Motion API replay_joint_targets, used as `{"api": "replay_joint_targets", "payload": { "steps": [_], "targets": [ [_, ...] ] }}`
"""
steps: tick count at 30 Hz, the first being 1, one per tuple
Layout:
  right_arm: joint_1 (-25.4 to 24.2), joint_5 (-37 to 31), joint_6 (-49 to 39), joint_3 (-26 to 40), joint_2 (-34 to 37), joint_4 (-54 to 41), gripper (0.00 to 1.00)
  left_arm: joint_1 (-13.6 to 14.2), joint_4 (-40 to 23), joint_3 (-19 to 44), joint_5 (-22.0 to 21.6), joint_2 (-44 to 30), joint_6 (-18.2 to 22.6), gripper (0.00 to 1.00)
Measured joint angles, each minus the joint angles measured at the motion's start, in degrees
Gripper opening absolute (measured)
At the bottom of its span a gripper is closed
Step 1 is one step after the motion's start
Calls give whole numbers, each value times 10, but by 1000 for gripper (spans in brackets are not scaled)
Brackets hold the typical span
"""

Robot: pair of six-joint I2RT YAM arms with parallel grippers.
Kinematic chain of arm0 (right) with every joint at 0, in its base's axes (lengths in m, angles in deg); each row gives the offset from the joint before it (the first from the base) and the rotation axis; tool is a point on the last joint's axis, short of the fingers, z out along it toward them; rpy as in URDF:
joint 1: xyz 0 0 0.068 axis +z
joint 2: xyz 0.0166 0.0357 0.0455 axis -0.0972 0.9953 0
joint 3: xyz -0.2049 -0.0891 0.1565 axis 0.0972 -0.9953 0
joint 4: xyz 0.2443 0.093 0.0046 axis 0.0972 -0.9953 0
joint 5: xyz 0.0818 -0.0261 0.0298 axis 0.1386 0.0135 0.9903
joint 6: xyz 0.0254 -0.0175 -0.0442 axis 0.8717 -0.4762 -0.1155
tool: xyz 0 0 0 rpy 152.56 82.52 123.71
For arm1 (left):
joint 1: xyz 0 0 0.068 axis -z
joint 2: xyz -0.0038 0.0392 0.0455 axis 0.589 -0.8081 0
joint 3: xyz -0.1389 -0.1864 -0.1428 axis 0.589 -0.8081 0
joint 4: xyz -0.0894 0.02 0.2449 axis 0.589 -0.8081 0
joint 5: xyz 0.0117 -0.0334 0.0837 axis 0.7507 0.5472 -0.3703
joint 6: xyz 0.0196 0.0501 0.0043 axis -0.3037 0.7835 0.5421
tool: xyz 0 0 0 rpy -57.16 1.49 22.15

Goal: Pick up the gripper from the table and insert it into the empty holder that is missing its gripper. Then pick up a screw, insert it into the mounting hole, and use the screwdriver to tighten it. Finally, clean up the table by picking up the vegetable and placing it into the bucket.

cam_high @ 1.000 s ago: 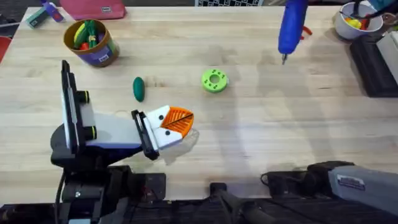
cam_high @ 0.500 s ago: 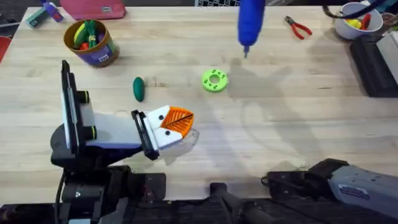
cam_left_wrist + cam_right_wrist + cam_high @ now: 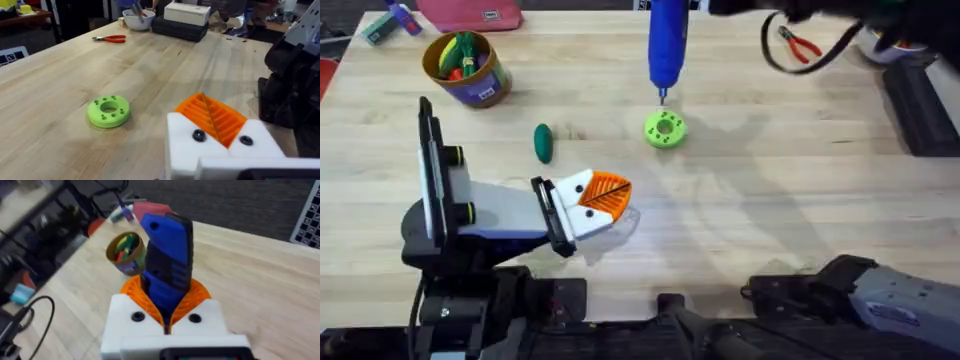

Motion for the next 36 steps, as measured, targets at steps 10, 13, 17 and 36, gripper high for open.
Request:
{"api": "replay_joint_targets", "payload": {
  "steps": [10,13,17,36],
  "targets": [
    [0,37,90,-235,-102,380,25,0,0,0,0,0,0,11],
    [0,99,76,-265,-103,452,25,0,0,0,0,0,0,11],
    [0,190,37,-272,-96,486,25,0,0,0,0,0,0,11],
    [43,434,-3,-273,-21,647,25,0,0,0,0,0,0,11]
  ]
}}
